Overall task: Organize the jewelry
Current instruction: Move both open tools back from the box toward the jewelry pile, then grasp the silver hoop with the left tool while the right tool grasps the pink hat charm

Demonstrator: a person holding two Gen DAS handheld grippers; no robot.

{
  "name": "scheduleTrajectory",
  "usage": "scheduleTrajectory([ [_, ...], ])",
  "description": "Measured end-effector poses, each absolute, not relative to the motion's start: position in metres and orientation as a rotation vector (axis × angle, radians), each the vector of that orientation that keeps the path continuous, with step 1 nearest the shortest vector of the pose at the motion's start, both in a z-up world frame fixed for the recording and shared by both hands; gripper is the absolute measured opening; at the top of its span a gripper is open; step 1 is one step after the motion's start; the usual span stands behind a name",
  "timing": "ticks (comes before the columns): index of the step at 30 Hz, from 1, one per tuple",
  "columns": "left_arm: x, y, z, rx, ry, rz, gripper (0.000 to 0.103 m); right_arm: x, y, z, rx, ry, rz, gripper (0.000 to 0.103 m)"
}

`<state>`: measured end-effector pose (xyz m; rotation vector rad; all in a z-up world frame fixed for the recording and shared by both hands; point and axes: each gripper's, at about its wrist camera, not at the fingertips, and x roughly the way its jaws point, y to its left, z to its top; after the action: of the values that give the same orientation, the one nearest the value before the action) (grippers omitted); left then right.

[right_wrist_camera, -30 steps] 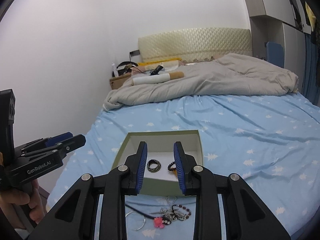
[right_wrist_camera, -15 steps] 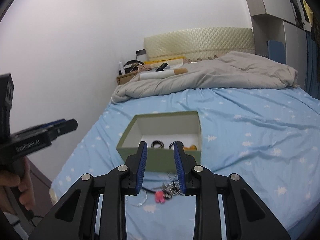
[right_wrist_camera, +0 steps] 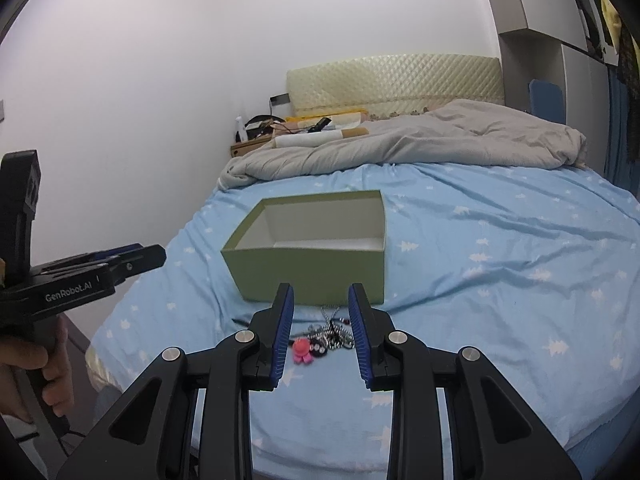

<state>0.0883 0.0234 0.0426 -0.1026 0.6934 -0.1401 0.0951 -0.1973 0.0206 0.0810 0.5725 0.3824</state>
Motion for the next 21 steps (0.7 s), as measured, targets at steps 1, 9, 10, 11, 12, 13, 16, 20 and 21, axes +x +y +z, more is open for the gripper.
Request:
scheduleTrajectory([
  [1,0.086,0.023,0.038,-0.094,0.7,-0.142,0.046,0.093,-0.197,0.017,0.082,0.574,0.383,0.026],
  [9,0.07,0.024,-0.002,-0.115,0.771,-0.128,0.046,0.08,-0.197,-0.011,0.1,0.595,0.369,0.026],
  [10,0.069,0.024,-0.006,-0.122,0.779,-0.133,0.046,0.078,-0.197,-0.013,0.104,0.592,0.367,0.026],
  [11,0.068,0.024,-0.011,-0.124,0.791,-0.136,0.046,0.077,-0.197,-0.014,0.105,0.59,0.366,0.026],
  [12,0.068,0.023,-0.016,-0.122,0.801,-0.137,0.046,0.075,-0.197,-0.017,0.103,0.589,0.364,0.026],
  [13,0.067,0.023,-0.02,-0.123,0.811,-0.14,0.046,0.074,-0.197,-0.02,0.099,0.592,0.361,0.026],
  [16,0.066,0.023,-0.032,-0.133,0.836,-0.146,0.046,0.07,-0.194,-0.029,0.087,0.605,0.361,0.027],
  [20,0.064,0.024,-0.043,-0.147,0.856,-0.148,0.046,0.067,-0.194,-0.045,0.086,0.628,0.359,0.027],
  [21,0.065,0.024,-0.045,-0.149,0.86,-0.15,0.046,0.067,-0.194,-0.049,0.088,0.639,0.359,0.027],
])
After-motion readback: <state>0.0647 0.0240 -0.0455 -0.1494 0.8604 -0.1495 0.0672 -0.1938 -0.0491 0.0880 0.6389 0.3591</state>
